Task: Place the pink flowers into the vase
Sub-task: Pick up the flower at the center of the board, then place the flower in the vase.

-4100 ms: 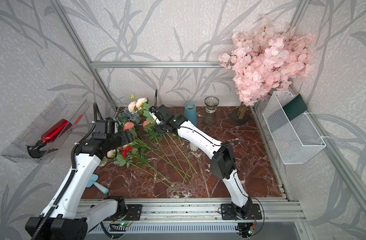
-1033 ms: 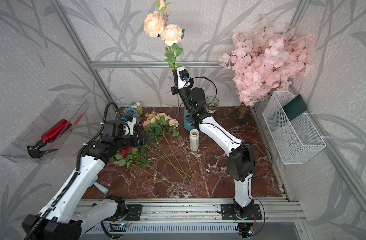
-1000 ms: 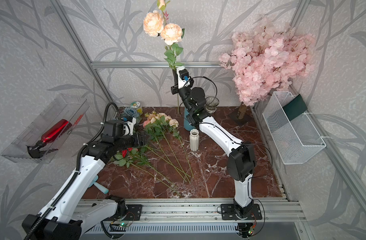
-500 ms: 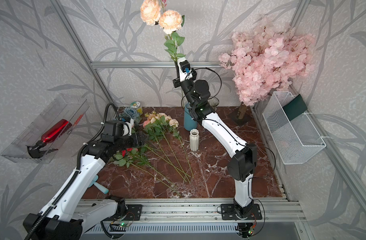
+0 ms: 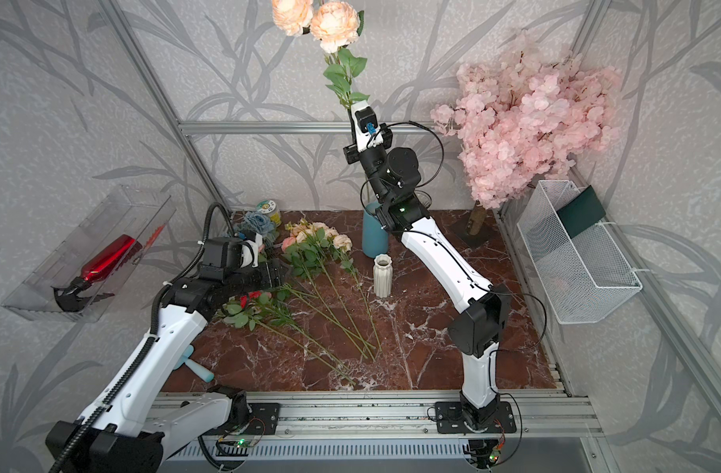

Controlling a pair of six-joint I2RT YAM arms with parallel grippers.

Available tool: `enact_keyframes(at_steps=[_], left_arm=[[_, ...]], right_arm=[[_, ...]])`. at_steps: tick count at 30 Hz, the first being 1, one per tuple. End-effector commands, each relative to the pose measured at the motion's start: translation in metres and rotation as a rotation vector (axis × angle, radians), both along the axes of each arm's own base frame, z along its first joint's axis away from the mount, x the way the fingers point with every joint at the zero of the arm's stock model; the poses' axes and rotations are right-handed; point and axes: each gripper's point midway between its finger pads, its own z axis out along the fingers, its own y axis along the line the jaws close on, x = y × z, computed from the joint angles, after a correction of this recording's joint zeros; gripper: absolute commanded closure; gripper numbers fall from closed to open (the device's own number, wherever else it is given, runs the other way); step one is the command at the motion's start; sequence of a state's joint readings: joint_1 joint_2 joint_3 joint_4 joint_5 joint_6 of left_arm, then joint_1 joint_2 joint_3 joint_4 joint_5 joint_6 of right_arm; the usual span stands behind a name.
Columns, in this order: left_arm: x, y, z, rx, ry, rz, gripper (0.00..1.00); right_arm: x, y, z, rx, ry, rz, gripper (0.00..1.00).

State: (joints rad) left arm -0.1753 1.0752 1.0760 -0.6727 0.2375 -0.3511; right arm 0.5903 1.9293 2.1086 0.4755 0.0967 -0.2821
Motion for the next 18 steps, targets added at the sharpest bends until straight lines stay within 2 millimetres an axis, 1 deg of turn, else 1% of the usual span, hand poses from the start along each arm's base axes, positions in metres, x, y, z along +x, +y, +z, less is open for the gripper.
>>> enact_keyframes(at_steps=[1, 3, 11, 18], left_arm=[[0.000, 0.001, 0.001, -0.003, 0.000, -0.001, 0.20], [0.000, 0.001, 0.002, -0.005, -0.001, -0.001, 0.20], [0.000, 0.001, 0.002, -0.008, -0.002, 0.002, 0.20], [0.001, -0.001, 0.001, -0.017, 0.003, -0.005, 0.20]], right_arm=[[0.005, -0.011, 0.006, 0.001, -0.018, -0.050, 1.00], [0.008, -0.014, 0.005, 0.008, -0.009, -0.048, 1.00], [0.017, -0.013, -0.008, 0.002, 0.011, -0.051, 1.00], [0.031, -0.017, -0.011, -0.065, 0.003, -0.146, 1.00]])
